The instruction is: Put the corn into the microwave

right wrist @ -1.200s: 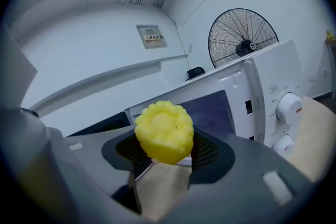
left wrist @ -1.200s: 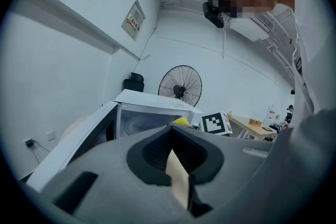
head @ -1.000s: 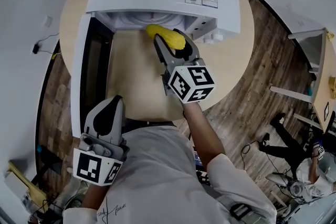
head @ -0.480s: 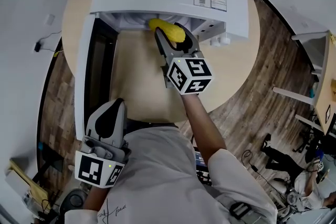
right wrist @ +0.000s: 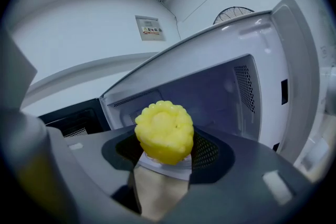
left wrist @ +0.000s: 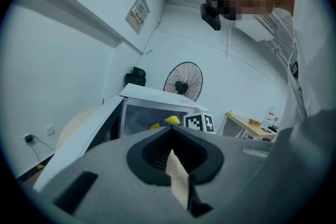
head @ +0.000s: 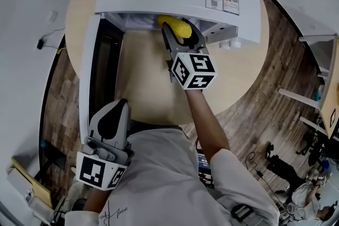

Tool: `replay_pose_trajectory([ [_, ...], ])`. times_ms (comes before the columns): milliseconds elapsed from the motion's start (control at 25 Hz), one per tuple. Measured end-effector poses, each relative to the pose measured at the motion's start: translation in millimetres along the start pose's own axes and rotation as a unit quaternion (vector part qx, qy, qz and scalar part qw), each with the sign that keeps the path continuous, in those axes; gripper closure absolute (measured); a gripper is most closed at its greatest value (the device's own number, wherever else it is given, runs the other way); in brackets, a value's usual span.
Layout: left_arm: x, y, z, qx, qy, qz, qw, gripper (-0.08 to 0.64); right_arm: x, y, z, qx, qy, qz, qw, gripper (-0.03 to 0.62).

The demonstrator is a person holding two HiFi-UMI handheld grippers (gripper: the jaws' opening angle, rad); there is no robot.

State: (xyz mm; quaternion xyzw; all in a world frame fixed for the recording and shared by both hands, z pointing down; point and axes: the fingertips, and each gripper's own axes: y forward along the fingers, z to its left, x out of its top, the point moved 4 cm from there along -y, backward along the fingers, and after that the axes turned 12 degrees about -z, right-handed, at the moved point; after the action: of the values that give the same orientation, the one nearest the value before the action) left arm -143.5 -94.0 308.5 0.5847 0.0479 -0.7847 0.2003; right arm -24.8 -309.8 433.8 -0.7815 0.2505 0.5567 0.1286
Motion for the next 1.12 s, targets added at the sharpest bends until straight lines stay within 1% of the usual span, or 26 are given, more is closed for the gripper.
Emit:
replay_pose_trajectory([
  [240,6,8,1,-0.007,-0.004,-0.01,0.9999,0.569,-4,9,-7,-0.008,-0.006,-0.006,1.0,0.333],
  [480,5,15,2,-0.011,-0.008,-0.008,0.9999,0.569,-10,18,-9,-0.009,-0.015,-0.006,1.0,0.333],
  [680,5,17,6,-0.007,-0.01,-0.009,0.9999,0.569,-17,20,-9,-0.01,-0.021,-0.001,1.0,0.333],
  [840,4,17,9,-0.003,-0.013,-0.008,0.9999,0.569,-21,23,-7,-0.007,-0.034,0.004,0.999,0.333],
  [1120,2,19,9,-0.007,-0.017,-0.007,0.9998,0.569,-29,29,-8,-0.009,-0.043,0.017,0.999,0.333],
])
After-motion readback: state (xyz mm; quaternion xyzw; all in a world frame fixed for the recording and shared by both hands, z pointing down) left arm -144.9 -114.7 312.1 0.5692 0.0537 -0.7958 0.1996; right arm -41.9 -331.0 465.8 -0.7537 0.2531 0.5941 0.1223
